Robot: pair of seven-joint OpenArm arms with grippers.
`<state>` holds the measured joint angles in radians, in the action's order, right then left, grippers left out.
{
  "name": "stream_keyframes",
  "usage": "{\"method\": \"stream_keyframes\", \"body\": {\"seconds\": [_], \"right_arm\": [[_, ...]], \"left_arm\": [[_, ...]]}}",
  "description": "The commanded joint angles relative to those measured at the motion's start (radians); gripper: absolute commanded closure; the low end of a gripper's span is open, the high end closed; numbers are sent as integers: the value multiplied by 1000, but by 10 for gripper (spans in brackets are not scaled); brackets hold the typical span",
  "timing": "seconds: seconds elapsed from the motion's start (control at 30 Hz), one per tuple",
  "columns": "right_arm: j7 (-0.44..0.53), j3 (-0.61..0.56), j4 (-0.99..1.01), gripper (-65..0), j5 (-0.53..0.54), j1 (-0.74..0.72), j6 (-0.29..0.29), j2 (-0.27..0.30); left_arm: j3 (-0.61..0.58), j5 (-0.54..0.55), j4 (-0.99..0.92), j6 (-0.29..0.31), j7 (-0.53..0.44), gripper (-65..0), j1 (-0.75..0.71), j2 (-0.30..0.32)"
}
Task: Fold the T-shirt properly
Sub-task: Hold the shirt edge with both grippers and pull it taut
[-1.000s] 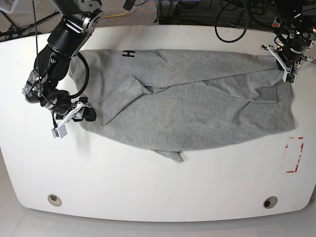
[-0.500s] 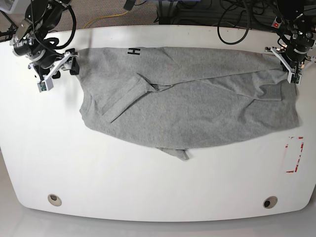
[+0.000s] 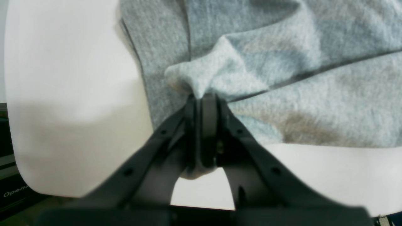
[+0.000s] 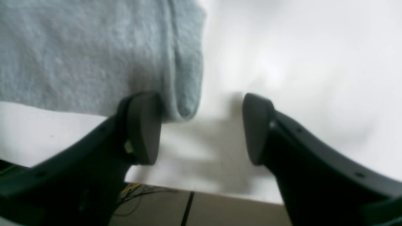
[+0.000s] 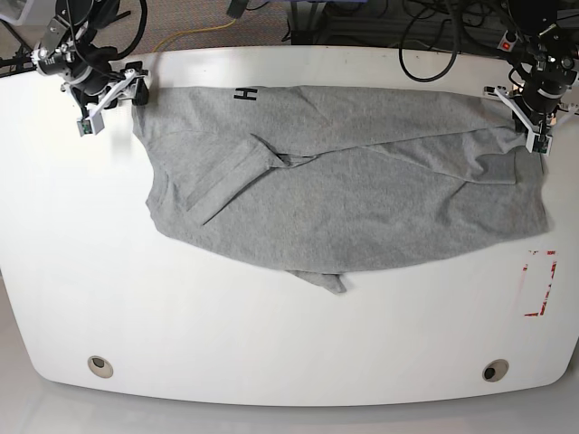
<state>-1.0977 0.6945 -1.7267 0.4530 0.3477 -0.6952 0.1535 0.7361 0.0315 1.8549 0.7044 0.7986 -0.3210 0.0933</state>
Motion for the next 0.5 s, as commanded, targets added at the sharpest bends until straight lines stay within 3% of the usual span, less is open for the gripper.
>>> {"method": "stream_keyframes", "body": {"seconds": [0.0, 0.2, 0.27, 0.4, 0.47], "right_arm": [[-2, -55, -12, -377, 14, 0, -3, 5], [-2, -65, -6, -349, 5, 0, -3, -48], [0, -65, -6, -266, 5, -3, -3, -50], [0, -65, -8, -14, 5, -5, -3, -42], [0, -65, -12, 0, 5, -2, -3, -39]], "left_arm": [[7, 12, 19, -6, -14, 0, -2, 13], [9, 12, 19, -6, -14, 0, -2, 13], [9, 12, 19, -6, -14, 0, -2, 13], [9, 12, 18, -6, -14, 0, -2, 13], [9, 12, 18, -6, -14, 0, -2, 13]]}}
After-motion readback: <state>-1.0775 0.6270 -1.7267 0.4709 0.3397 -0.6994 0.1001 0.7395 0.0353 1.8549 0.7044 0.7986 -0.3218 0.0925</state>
